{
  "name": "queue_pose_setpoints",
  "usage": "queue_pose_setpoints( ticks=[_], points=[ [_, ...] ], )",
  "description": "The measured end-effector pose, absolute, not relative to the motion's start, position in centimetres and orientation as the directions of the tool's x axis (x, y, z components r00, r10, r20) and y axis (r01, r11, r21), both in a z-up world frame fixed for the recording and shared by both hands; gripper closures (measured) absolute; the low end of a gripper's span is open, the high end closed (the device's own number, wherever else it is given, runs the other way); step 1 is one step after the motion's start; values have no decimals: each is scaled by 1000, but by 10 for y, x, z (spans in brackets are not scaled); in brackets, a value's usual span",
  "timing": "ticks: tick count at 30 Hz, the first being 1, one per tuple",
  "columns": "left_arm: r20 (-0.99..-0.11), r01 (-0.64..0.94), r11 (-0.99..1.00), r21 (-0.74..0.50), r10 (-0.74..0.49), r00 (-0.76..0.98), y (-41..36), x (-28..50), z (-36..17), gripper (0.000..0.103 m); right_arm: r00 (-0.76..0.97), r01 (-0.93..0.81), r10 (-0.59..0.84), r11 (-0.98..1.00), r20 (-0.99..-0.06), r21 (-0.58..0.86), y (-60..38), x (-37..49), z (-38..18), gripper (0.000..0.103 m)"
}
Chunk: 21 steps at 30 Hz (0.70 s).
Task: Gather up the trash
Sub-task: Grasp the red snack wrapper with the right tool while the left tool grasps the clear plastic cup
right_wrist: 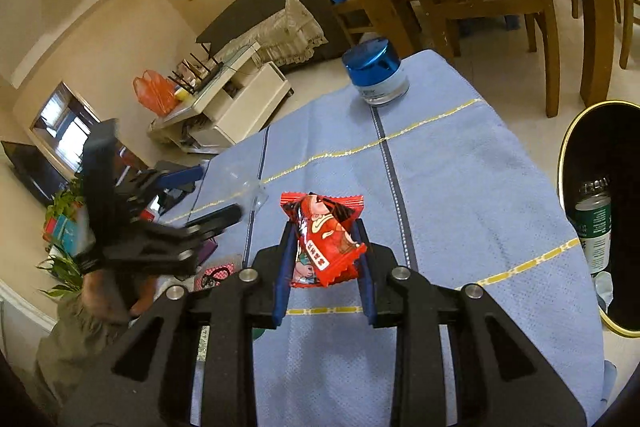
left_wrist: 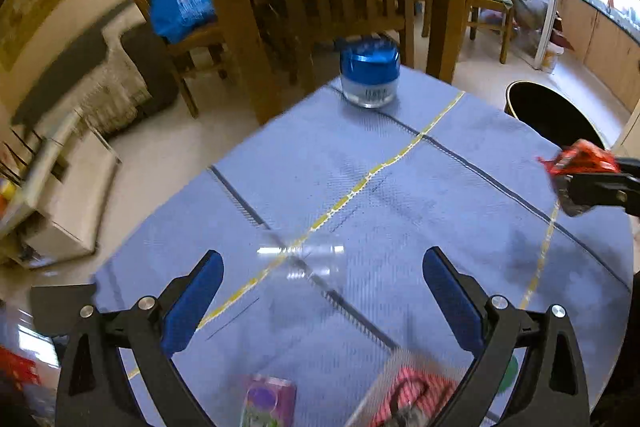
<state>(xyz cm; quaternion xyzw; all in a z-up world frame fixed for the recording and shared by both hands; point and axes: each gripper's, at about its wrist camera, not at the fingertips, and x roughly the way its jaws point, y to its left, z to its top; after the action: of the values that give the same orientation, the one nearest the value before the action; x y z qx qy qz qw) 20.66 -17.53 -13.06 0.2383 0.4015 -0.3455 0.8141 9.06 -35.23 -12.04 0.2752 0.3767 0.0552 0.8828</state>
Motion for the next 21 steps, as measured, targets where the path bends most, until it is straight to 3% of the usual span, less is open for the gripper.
queue_pose_setpoints(
  ticks=[3,5,7,8,9,10,21],
  points=[
    [-840,730,668,146,-306,448,-186,218,-148,8,716,110,313,832,-624,544,-359,93,-119,75],
    [-844,715,684,143,-293,449,-188,220,-153,16,718,107,321,826,-618,553,-360,92,-118,75],
    [-850,697,703,139,-277,448,-186,222,-159,35,720,106,323,824,-615,557,-360,93,-117,75],
    [-851,693,709,131,-278,446,-185,222,-159,39,721,107,323,822,-613,559,-361,93,-117,75],
    [-849,684,718,127,-278,449,-183,221,-157,53,725,111,322,818,-609,564,-362,93,-116,75],
    [-849,666,734,132,-263,457,-179,222,-155,58,727,114,320,816,-607,567,-363,92,-116,75],
    [-750,512,843,163,-232,620,-161,184,-90,58,761,135,259,833,-595,536,-372,78,-104,75]
  ],
)
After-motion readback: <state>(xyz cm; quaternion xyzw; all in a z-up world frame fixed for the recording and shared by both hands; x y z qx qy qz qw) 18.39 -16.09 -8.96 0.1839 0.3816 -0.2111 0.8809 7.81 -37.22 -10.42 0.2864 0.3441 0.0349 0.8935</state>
